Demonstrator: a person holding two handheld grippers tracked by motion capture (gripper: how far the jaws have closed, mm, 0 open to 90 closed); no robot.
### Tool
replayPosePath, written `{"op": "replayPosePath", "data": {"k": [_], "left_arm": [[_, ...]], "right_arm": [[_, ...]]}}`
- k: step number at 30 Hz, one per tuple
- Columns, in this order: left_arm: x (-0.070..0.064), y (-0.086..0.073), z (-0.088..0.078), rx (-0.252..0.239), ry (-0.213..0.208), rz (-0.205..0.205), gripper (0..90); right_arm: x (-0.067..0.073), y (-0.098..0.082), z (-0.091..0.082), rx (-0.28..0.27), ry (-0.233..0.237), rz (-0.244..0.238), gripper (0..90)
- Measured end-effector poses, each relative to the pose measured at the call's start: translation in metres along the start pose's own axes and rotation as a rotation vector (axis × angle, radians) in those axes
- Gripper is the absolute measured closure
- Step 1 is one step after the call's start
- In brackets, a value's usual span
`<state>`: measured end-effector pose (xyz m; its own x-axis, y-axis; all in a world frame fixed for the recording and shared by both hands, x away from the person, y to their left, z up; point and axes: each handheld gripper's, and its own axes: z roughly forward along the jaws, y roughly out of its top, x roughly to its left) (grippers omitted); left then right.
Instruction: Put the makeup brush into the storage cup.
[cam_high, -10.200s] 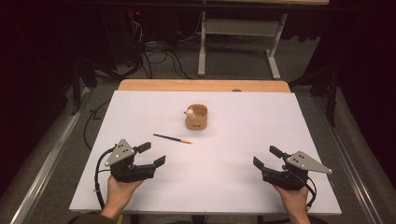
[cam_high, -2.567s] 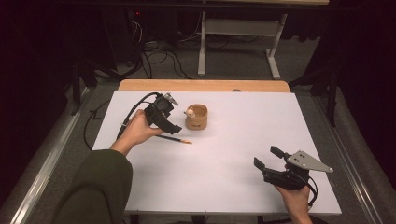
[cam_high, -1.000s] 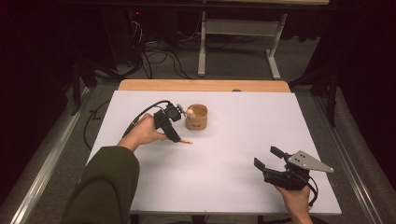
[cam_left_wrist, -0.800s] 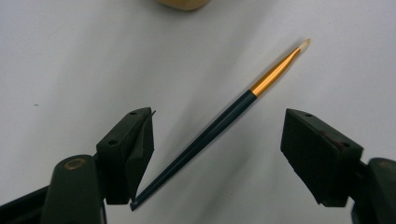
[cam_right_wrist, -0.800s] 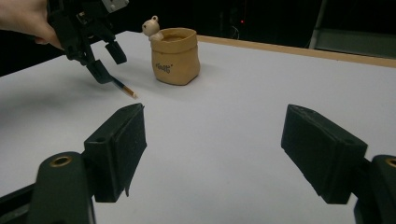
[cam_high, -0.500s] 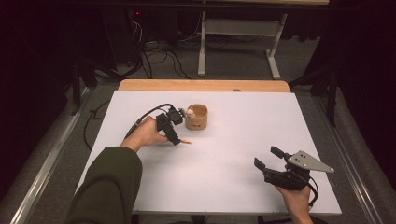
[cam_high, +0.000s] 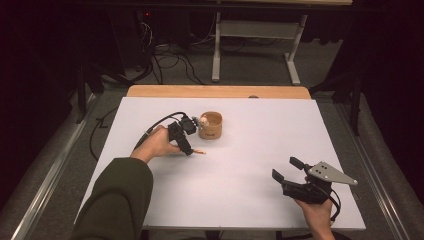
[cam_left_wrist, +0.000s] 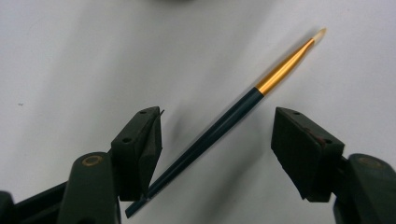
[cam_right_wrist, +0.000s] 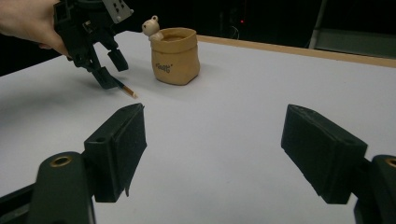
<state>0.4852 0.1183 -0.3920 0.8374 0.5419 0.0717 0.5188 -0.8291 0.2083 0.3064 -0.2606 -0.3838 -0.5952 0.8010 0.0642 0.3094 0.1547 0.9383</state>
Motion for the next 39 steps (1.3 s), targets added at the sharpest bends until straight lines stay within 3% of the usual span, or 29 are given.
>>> {"op": "replayPosePath", "data": {"k": [25, 39], "left_arm": [[-0.0003, 0.0025, 0.0065, 0.016, -0.023, 0.005, 40.5], [0.0003, 0.0024, 0.0061, 0.018, -0.065, -0.006, 52.0]], "right_arm": [[0.0, -0.0001, -0.0001, 0.001, 0.0, -0.001, 23.8], [0.0009, -0.0002, 0.0002, 0.001, 0.009, -0.008, 23.8]]}}
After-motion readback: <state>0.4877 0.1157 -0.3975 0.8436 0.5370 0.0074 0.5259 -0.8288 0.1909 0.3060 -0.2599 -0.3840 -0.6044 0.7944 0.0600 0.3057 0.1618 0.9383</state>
